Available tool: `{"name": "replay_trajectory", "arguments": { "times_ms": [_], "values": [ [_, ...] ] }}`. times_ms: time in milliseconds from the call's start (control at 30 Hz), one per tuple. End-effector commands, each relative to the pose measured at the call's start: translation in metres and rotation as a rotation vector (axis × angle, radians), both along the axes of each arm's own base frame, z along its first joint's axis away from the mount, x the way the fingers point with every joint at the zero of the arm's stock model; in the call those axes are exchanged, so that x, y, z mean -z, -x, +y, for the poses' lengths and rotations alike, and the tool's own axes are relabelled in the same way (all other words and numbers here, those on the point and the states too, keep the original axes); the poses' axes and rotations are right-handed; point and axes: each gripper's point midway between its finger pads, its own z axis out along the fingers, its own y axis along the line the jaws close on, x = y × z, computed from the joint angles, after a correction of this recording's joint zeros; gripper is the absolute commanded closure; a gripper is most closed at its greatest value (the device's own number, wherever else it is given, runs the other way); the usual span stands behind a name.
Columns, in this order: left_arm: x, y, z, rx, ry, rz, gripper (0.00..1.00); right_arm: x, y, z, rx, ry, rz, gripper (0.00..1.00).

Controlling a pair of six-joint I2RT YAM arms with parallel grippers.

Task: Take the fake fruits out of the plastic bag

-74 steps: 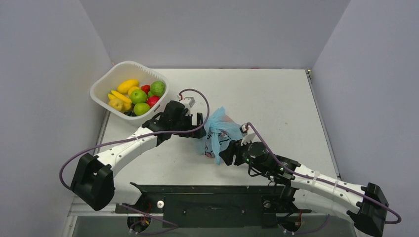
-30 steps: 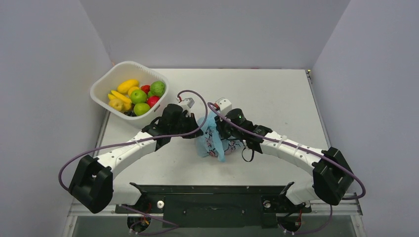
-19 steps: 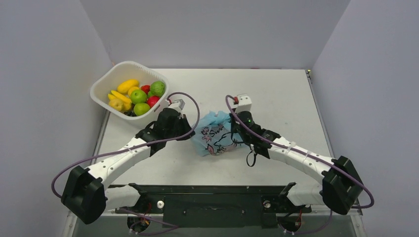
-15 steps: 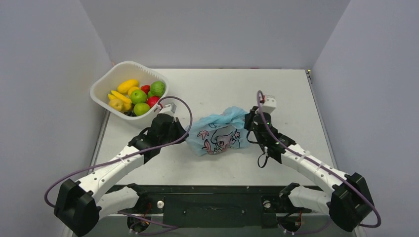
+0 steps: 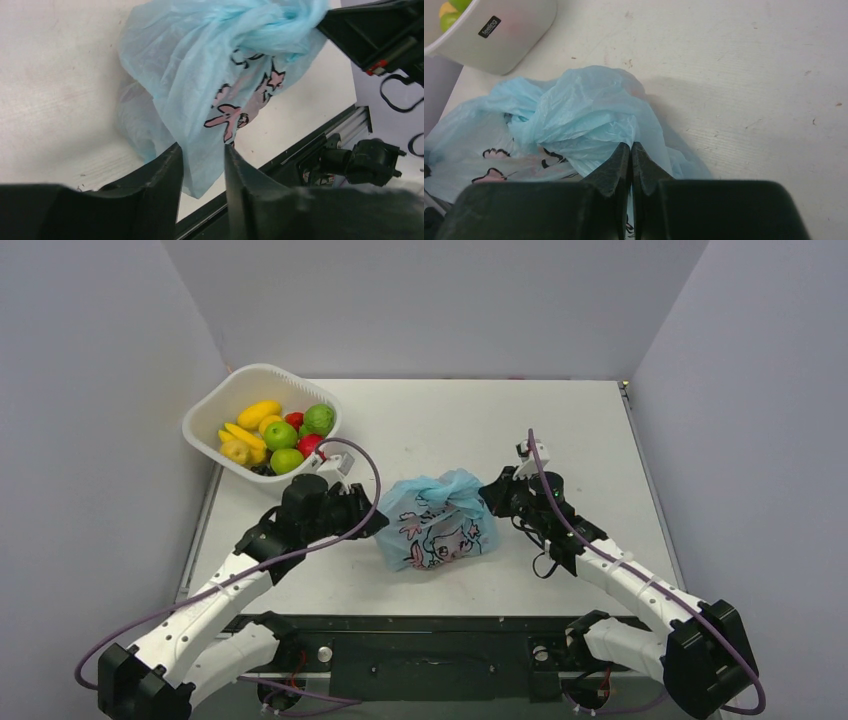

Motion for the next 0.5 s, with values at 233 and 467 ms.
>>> {"name": "replay_trajectory", "arguments": {
  "times_ms": [233, 467],
  "values": [
    [-0.108, -0.041, -0.035, 0.214, -0.056, -0.208, 0.27, -0.031, 0.014, 0.011, -0.12, -0.002, -0.045, 1.0],
    [-0.087, -0.084, -0.064, 0.315, -0.161, -0.175, 0.23, -0.037, 0.021, 0.003, -0.117, 0.024, -0.052, 1.0]
  ]
}}
